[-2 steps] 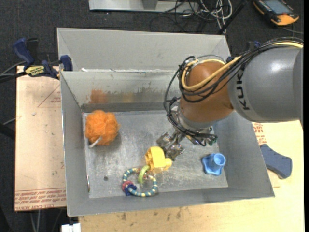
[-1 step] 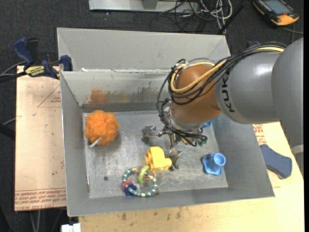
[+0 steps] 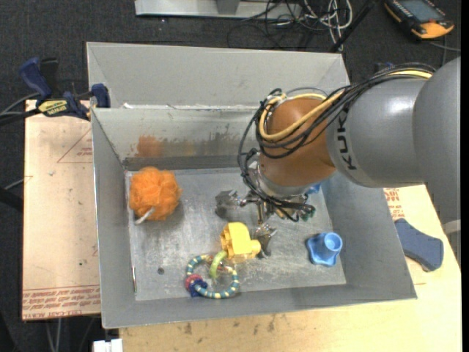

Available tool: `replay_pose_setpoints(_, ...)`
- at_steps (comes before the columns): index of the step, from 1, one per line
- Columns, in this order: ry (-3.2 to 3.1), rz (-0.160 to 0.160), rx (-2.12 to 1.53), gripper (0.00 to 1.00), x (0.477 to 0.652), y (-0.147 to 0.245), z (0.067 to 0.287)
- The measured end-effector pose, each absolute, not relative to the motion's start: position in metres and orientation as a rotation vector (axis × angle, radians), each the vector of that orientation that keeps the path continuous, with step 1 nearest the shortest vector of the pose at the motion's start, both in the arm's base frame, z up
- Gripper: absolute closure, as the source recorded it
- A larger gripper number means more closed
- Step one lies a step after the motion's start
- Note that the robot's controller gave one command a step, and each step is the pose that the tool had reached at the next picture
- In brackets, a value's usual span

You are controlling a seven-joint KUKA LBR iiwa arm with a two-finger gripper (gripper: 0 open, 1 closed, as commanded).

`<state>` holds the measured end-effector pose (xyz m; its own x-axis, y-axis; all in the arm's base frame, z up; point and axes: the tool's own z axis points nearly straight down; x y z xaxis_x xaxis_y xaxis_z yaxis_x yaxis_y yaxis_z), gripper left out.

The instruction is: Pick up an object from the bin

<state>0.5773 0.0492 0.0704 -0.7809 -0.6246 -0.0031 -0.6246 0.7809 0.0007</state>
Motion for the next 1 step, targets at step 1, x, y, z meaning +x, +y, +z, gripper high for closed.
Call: replay_pose_setpoints(1,2.969,-0.002,-1.025,0.0,0.5483,0.0863,0.0772)
